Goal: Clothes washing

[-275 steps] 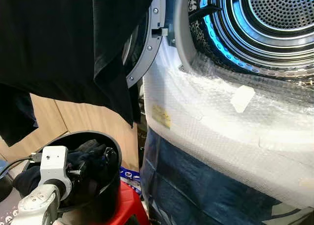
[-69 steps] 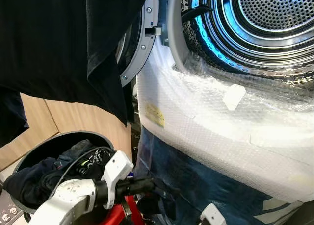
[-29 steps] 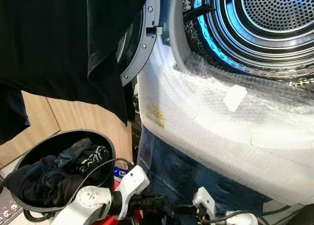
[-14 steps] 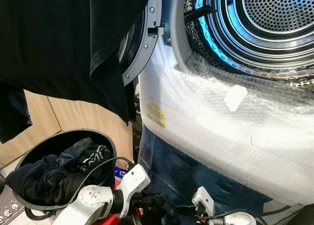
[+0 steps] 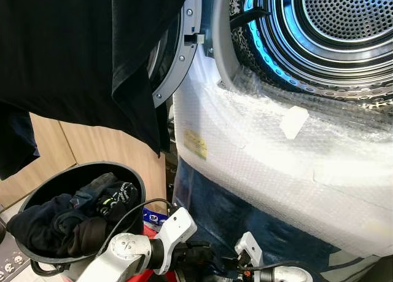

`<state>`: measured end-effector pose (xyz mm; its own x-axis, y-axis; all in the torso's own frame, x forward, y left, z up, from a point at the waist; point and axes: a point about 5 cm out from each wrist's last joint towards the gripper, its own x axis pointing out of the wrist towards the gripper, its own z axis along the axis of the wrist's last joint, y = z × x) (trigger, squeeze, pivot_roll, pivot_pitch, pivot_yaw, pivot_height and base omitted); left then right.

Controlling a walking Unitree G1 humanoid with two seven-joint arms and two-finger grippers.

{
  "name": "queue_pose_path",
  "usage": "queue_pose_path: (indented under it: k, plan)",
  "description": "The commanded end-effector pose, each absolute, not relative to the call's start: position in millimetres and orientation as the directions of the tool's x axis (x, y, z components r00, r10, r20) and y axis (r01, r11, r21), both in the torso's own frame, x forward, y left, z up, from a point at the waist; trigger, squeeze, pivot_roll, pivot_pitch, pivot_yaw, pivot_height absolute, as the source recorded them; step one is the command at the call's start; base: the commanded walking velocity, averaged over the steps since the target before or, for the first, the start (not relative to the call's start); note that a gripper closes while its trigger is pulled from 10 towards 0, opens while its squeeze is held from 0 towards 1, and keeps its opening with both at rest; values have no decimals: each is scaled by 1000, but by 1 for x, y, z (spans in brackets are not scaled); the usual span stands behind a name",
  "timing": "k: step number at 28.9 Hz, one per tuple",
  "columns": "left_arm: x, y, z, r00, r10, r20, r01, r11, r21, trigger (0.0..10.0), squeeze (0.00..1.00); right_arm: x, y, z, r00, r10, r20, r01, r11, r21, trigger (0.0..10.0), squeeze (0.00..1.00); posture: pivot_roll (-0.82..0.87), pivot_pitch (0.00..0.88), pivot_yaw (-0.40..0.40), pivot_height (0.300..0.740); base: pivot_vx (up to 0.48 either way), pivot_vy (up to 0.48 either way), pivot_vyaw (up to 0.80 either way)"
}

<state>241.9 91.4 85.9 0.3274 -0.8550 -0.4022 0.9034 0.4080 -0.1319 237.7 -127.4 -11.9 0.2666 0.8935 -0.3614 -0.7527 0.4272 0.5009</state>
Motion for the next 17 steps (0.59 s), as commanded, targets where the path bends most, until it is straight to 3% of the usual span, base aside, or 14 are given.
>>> queue_pose_path:
  k: [1, 17]
  plan:
    - [244, 90, 90, 328, -861, -388, 909, 399, -119, 0, 0, 242, -127, -10, 298, 886, -355, -743, 449, 496, 0, 0, 87, 0, -53, 740, 0, 0, 0]
    - [244, 84, 91, 309, -874, -376, 919, 376, -121, 0, 0, 246, -119, -6, 335, 891, -305, -737, 450, 505, 0, 0, 84, 0, -50, 740, 0, 0, 0]
